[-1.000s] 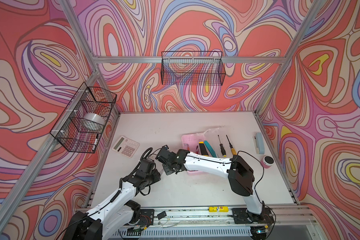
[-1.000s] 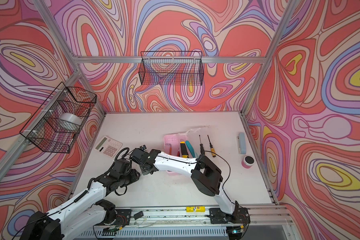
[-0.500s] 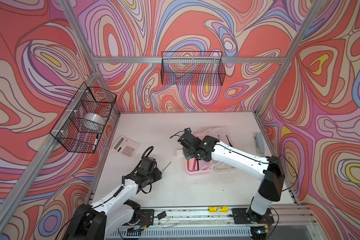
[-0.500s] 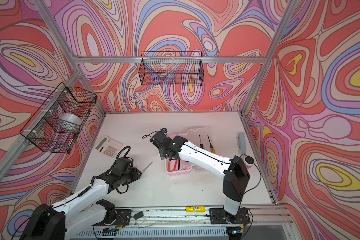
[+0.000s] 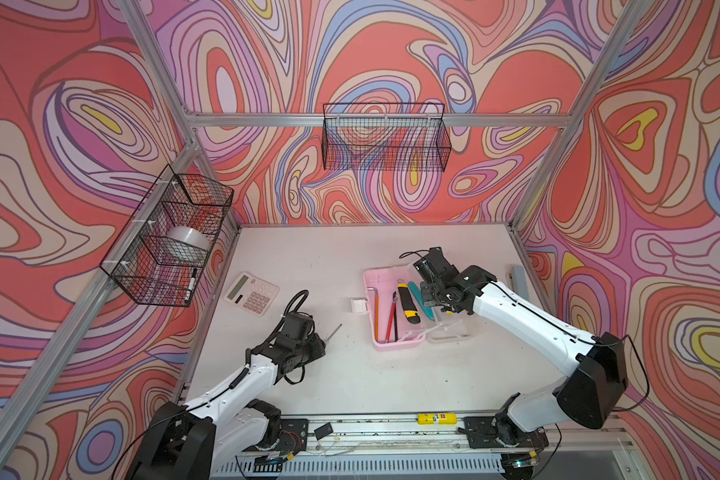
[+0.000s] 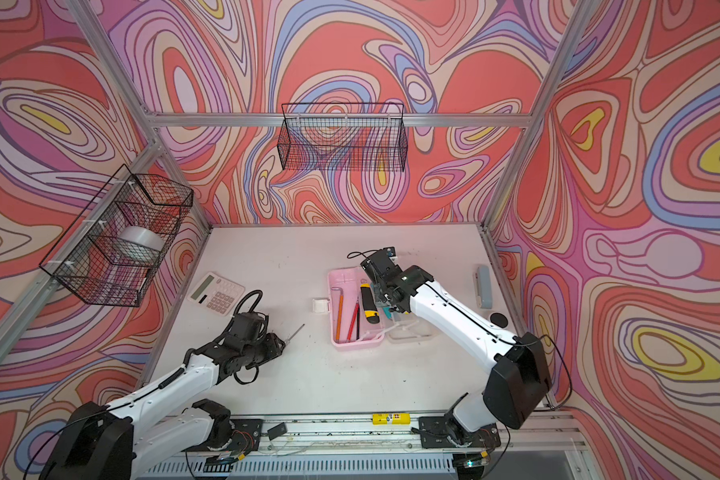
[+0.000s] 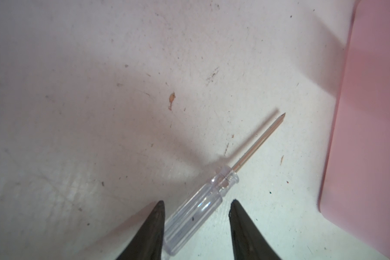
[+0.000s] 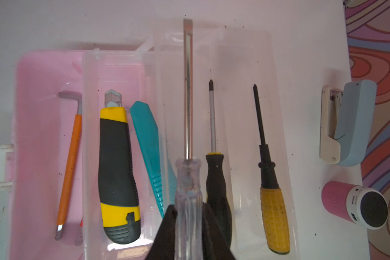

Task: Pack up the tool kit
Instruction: 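Lower the clear-handled screwdriver into the clear tray and open the right gripper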

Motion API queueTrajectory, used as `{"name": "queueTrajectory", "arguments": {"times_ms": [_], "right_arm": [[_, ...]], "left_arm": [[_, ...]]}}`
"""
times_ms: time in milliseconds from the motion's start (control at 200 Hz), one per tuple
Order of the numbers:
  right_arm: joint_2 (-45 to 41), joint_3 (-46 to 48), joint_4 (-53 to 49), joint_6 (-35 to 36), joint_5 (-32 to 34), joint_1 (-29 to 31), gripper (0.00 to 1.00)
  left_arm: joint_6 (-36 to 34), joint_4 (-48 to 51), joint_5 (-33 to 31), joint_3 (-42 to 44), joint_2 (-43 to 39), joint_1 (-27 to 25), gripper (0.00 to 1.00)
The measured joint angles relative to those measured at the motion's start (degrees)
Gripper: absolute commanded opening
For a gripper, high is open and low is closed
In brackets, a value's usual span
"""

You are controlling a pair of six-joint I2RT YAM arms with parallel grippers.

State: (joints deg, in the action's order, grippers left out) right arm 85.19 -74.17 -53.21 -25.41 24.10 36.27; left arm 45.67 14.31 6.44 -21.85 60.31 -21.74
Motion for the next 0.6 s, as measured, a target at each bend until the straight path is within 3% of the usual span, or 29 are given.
{"name": "queueTrajectory", "arguments": {"times_ms": [466, 601], "right_arm": [[0.0, 5.0, 3.5, 0.7, -2.6, -1.6, 0.15], [0.0, 5.2, 4.0, 0.7, -3.2, -1.6, 0.23]], "left_arm": [[0.2, 1.0, 0.0, -0.2, -2.2, 0.0, 0.47], [0.2, 1.2, 0.0, -0.2, -2.2, 0.0, 0.47]]}}
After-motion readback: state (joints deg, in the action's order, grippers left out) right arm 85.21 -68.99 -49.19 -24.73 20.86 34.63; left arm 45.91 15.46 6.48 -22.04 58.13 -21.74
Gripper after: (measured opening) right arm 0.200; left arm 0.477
